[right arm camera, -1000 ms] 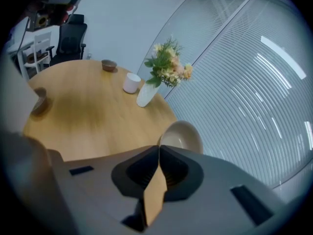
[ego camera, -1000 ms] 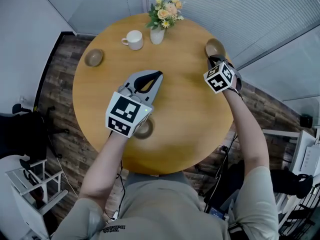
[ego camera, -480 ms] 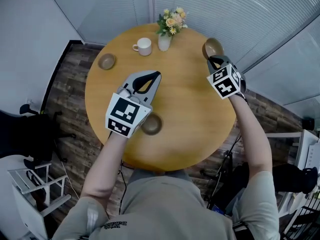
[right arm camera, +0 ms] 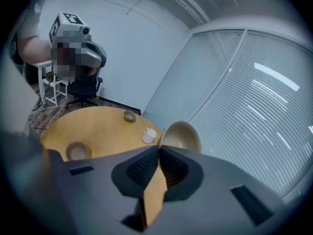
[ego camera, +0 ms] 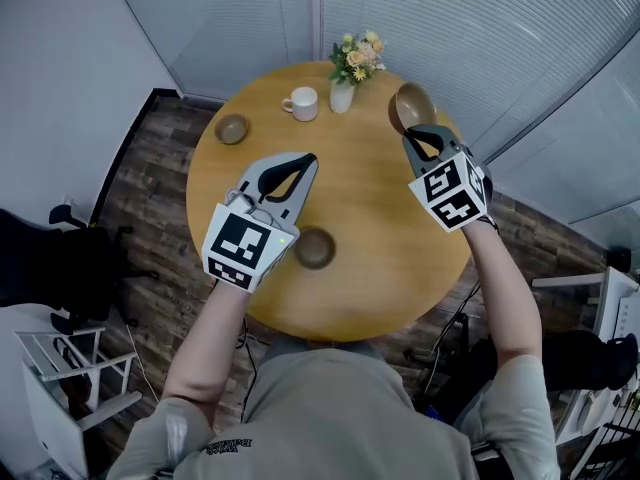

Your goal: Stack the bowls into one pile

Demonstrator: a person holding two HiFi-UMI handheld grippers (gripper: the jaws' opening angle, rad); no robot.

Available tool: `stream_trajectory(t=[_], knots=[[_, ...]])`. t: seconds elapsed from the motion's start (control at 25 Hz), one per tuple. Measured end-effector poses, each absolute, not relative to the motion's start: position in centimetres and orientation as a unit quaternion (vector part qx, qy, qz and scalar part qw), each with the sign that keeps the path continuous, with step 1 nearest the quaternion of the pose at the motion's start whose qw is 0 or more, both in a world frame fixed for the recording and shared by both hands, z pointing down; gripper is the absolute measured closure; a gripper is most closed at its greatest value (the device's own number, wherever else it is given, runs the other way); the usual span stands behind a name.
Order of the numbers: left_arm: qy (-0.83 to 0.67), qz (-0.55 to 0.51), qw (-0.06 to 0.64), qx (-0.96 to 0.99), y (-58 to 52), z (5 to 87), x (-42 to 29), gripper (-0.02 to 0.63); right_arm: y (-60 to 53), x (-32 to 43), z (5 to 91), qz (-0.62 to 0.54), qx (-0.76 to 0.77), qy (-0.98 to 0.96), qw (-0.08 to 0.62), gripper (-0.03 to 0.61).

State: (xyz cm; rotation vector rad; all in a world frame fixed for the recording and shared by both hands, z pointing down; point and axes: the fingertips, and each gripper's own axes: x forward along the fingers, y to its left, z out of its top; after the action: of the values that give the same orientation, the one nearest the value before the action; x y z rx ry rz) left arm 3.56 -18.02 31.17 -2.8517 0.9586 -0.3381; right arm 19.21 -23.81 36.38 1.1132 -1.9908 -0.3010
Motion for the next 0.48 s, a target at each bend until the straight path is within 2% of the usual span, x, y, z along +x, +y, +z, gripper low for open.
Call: stream_trajectory(t=[0.48], knots=[[0.344, -0.098, 0.084, -0.930, -15.1, 27.5, -1.6, 0.594, -19.0, 12.7, 30.9, -0.174, 0.407, -0.814, 0.375, 0.545]])
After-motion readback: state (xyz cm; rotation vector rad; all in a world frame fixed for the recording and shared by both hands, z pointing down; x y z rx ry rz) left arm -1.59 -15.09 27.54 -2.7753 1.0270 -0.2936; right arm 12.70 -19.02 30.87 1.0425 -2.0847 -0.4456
